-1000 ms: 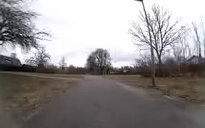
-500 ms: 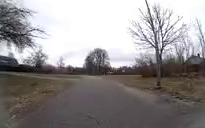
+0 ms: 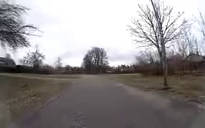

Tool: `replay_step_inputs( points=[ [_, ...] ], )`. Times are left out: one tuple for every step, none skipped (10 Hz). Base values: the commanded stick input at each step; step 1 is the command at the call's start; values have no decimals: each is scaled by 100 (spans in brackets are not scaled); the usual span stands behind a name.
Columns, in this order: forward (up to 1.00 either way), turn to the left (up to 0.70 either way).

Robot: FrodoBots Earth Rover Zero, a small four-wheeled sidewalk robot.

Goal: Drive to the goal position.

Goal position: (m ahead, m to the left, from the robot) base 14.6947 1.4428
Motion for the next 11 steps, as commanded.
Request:
replay_step_inputs(
  points=[
    [100,0],
    [100,0],
    [100,0],
    [100,0],
    [100,0],
    [100,0],
    [100,0],
    [100,29],
    [100,40],
    [100,40],
    [100,40]
  ],
)
